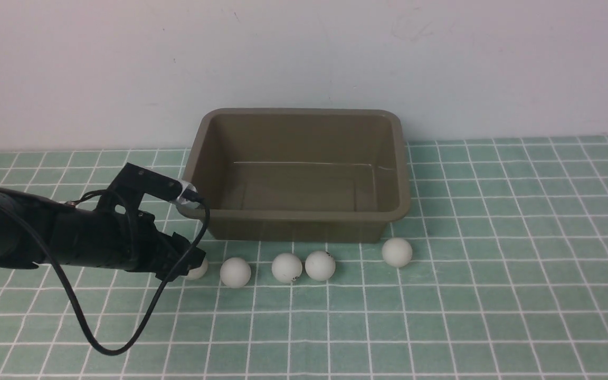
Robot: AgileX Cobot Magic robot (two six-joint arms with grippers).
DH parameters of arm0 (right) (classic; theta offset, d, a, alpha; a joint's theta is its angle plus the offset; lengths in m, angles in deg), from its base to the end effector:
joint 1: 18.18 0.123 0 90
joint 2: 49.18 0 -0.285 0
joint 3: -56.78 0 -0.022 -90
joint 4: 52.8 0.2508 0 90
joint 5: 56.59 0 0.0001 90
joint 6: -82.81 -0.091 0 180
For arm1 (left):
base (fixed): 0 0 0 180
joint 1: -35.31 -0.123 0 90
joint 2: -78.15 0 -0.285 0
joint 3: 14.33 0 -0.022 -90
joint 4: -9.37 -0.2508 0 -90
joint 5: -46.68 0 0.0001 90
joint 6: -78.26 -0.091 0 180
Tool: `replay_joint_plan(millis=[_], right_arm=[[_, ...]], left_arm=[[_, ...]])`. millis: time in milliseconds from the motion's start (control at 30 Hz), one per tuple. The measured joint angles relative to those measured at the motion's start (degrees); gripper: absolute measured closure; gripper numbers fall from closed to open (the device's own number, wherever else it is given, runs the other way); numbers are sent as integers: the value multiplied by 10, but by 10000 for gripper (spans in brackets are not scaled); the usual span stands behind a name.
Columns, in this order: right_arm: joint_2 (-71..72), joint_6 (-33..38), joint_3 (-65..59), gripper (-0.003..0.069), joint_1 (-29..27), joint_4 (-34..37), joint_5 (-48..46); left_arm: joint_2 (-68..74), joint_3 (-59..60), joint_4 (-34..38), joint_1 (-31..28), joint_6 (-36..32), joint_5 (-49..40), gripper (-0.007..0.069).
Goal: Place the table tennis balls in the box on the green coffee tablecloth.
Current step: 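Reach for and grasp a ping pong ball on the table beside the basket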
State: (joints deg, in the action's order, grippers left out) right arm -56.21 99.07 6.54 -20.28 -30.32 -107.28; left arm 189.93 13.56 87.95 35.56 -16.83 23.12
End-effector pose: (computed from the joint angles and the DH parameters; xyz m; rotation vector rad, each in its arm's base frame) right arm 0.0009 0.0269 0.2883 -0.2009 1.8279 0.2320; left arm 0.3331 -0.0372 0.1425 0.5359 2.3957 -0.3769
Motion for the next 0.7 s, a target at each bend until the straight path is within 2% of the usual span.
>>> replay_joint_plan(millis=[200,300,367,400,700], right_arm=[[0,0,0,270,0,1,0],[0,0,0,270,0,1,0],[0,0,0,270,0,1,2],[0,0,0,270,0,1,4],[0,0,0,270,0,1,8]], left_arm=[[30,-7,39,1,-39,-5,155],[47,-7,42,3,-47,-5,179],[48,-8,44,3,-52,-3,221],[47,-8,46,3,-54,-1,274],[-22,-8,26,-18,-20,22,272]])
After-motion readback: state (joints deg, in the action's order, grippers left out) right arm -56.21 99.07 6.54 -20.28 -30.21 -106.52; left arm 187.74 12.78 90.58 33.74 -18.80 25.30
